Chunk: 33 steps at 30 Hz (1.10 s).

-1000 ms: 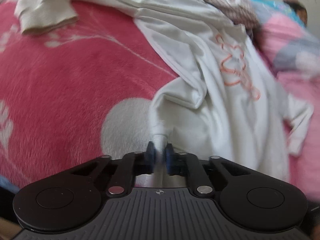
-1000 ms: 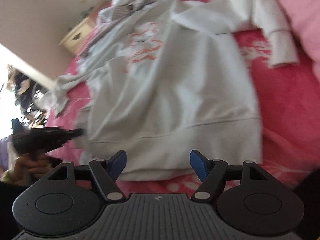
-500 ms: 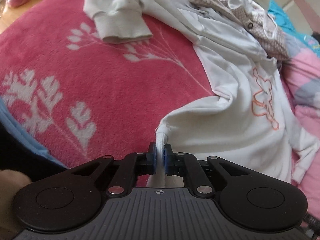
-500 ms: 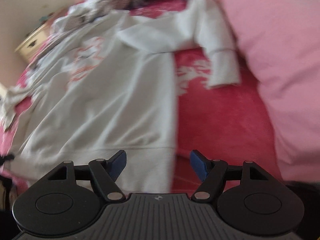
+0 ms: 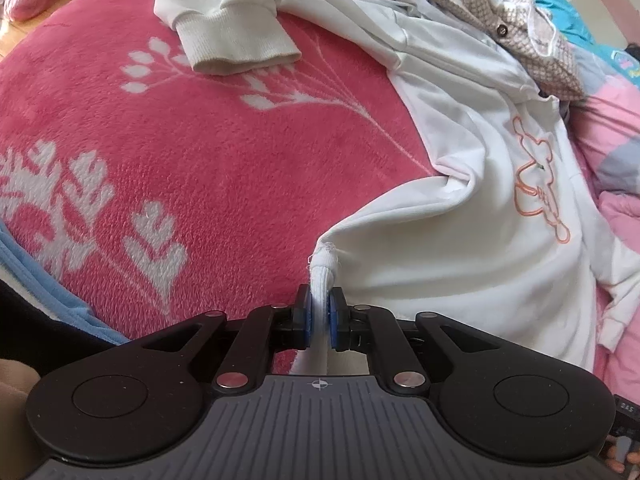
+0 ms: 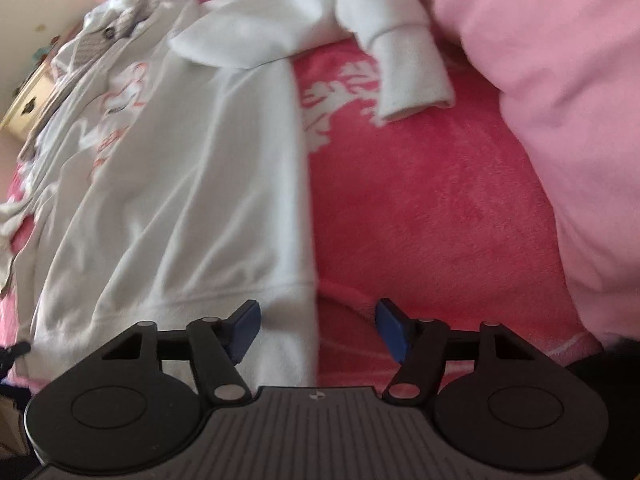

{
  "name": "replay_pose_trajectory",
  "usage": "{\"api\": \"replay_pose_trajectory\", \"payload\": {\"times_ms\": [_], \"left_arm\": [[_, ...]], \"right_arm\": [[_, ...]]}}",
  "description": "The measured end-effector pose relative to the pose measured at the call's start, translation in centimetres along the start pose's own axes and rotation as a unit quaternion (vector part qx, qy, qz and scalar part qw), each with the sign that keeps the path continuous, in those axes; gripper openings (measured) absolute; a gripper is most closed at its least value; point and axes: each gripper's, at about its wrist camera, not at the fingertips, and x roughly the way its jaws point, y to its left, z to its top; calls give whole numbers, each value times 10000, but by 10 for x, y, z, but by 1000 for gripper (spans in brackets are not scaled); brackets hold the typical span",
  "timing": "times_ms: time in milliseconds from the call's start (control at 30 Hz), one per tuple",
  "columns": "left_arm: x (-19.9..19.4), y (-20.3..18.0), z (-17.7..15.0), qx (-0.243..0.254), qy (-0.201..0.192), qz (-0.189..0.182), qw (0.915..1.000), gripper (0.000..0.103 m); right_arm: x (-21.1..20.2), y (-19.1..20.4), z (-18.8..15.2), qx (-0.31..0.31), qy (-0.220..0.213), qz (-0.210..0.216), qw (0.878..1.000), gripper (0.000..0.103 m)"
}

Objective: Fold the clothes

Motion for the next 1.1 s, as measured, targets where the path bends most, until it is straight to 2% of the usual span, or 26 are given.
{"api": "replay_pose_trajectory", "payload": {"times_ms": [167,200,267,300,333,400,433,467,533,633,700,767,833,900,933,967,1000,1067,1100], "left_arm": [[2,0,0,3,10,22,10000,7],[2,0,0,10,7,19,10000,7],[3,0,0,1,-3,18,10000,7],[3,0,-1,8,-19,14,10000,7],[2,-1,-2,24,-42,10,10000,7],[0,-1,-4,44,-86,-14,10000,6],[-3,-1,-4,20,-101,-70,9999,6],[-6,0,-5,-31,-110,-156,9998,6],[-13,4,-1,-379,-60,-572,9976,6],[-21,8,26,-1074,-2,-1441,9837,5],[-30,-5,66,-1345,-213,-1962,9711,5],[-56,-29,109,-1310,-683,-2432,9587,5],[-110,-54,142,-1044,-1382,-2891,9415,5],[-167,-69,149,-622,-2090,-3098,9255,4],[-193,-74,149,-411,-2406,-3141,9175,4],[-210,-76,142,-221,-2598,-3063,9156,4],[-220,-75,133,-93,-2657,-2978,9169,4],[-221,-70,108,36,-2543,-2718,9281,4],[-212,-65,92,48,-2415,-2533,9368,4]], "right_arm": [[5,2,-7,52,114,239,9996,58],[10,1,-7,120,191,315,9992,53],[12,0,-9,180,322,482,9982,34],[11,0,-11,183,360,584,9975,14],[8,-2,-12,238,398,744,9961,8],[-4,-10,-13,426,351,1103,9924,7],[-12,-15,-12,593,265,1437,9875,7],[-20,-20,-9,802,179,1803,9802,7],[-31,-27,9,1227,-9,2567,9587,7],[-49,-8,72,1241,-440,3054,9431,7],[-78,14,121,1048,-991,3379,9301,7],[-135,37,156,641,-1801,3791,9054,7],[-194,47,166,208,-2527,4024,8796,7],[-231,46,159,-91,-2951,3970,8690,7],[-239,41,151,-157,-2997,3941,8687,7],[-240,35,142,-148,-2922,3910,8727,7],[-236,30,133,-133,-2801,3794,8817,7],[-210,18,112,-87,-2424,3344,9107,7],[-188,8,102,95,-2058,3142,9267,7]]}}
